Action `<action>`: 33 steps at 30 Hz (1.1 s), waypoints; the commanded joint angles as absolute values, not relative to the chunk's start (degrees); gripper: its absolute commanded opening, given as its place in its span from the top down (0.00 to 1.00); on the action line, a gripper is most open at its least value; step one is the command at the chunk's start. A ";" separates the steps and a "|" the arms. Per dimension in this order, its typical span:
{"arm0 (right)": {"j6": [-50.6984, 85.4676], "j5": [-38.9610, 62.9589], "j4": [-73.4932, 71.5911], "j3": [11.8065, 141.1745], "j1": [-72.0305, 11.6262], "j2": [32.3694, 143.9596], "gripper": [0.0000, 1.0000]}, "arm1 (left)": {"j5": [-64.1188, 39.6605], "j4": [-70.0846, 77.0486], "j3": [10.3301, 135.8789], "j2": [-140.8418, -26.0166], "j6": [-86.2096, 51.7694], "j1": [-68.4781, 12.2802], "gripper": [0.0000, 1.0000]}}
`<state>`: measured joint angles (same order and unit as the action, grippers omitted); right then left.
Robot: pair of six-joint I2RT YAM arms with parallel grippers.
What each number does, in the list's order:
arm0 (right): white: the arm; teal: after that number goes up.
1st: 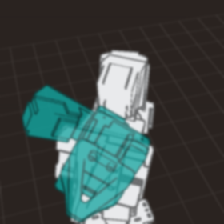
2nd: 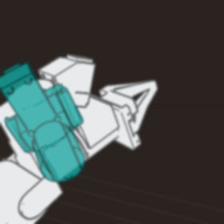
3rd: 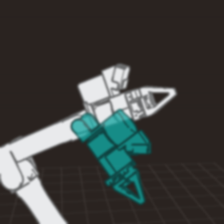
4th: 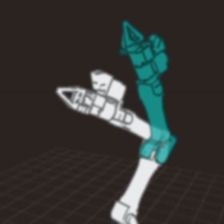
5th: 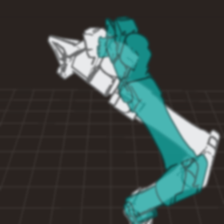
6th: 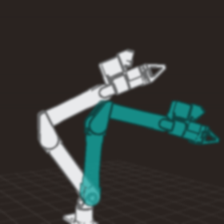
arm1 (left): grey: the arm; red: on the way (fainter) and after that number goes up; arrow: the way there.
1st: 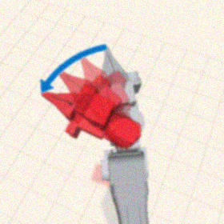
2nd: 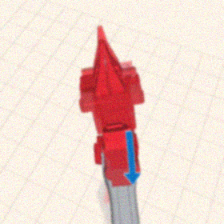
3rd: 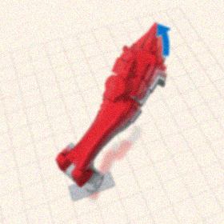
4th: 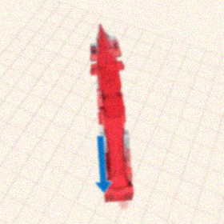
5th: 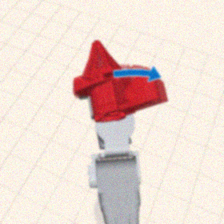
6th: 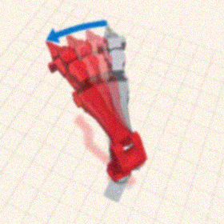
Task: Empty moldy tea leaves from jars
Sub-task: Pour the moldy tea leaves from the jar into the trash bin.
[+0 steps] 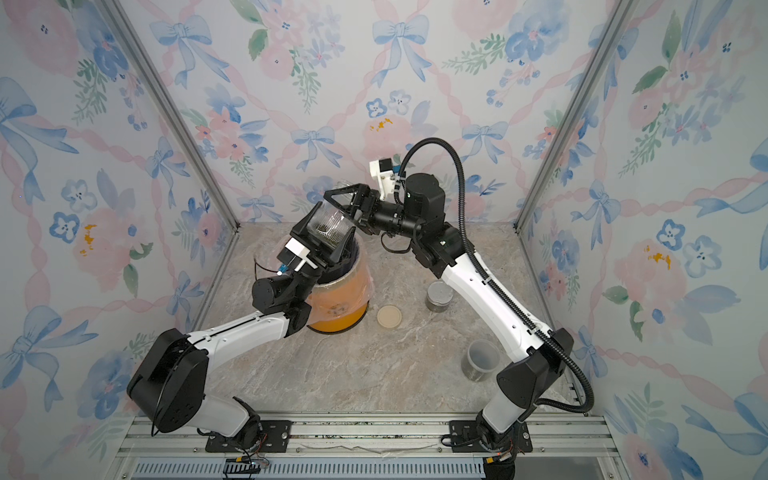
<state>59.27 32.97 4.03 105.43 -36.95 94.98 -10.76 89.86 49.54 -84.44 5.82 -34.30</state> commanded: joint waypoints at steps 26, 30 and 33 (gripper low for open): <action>59.41 32.05 -5.62 82.29 -25.63 82.74 0.03 | 8.53 66.11 36.32 -59.97 10.07 -33.31 0.79; 55.18 29.59 -0.64 78.64 -24.73 79.75 0.04 | 11.58 51.33 38.63 -54.59 7.71 -33.36 0.78; 52.47 28.18 0.98 76.45 -24.75 78.14 0.03 | 13.76 38.45 41.74 -53.17 6.61 -33.32 0.79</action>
